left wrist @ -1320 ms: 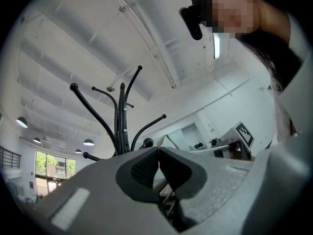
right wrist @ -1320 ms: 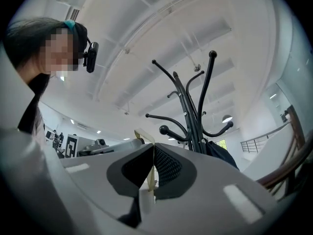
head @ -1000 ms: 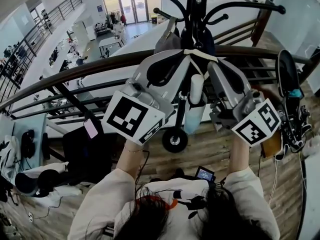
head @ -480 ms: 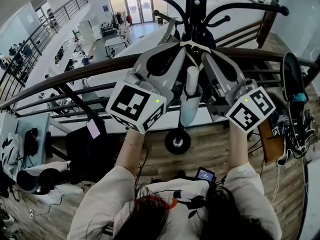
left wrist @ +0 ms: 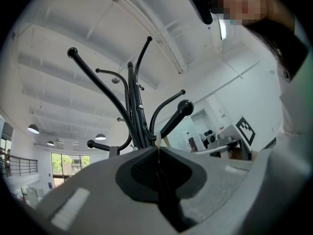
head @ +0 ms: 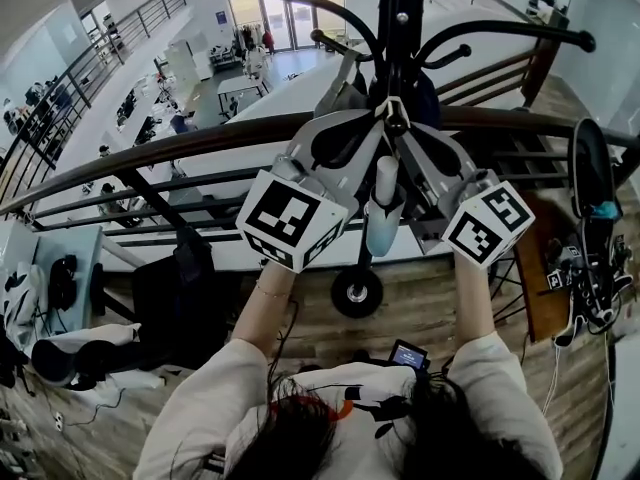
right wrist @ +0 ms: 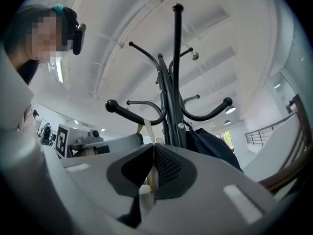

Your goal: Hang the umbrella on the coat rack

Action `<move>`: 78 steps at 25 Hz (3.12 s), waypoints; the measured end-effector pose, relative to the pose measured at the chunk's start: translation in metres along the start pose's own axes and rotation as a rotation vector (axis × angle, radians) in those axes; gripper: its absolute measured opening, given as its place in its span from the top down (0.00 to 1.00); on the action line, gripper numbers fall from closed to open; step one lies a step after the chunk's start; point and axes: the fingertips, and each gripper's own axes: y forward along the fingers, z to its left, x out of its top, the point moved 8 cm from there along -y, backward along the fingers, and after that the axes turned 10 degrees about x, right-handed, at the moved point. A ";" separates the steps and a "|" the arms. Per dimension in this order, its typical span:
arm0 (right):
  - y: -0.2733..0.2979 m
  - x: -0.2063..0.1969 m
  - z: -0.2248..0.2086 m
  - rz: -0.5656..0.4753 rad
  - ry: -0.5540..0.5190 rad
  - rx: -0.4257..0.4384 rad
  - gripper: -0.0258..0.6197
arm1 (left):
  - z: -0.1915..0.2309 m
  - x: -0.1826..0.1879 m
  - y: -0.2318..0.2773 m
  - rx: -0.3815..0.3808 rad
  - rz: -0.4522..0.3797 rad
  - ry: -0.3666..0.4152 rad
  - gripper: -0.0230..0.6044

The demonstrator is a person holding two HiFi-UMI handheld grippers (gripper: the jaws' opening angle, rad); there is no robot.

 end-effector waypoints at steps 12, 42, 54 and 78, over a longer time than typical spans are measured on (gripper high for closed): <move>0.009 -0.013 -0.007 -0.008 -0.071 0.050 0.92 | 0.004 -0.015 0.014 -0.017 -0.054 -0.008 0.95; -0.034 -0.087 0.097 0.088 0.041 -0.098 0.85 | -0.012 -0.087 -0.119 0.001 0.201 -0.206 0.88; -0.048 -0.166 0.189 0.171 0.205 -0.229 0.85 | -0.032 -0.135 -0.216 -0.070 0.352 -0.321 0.88; -0.095 -0.218 0.303 0.270 0.361 -0.352 0.85 | -0.101 -0.173 -0.325 -0.167 0.525 -0.460 0.88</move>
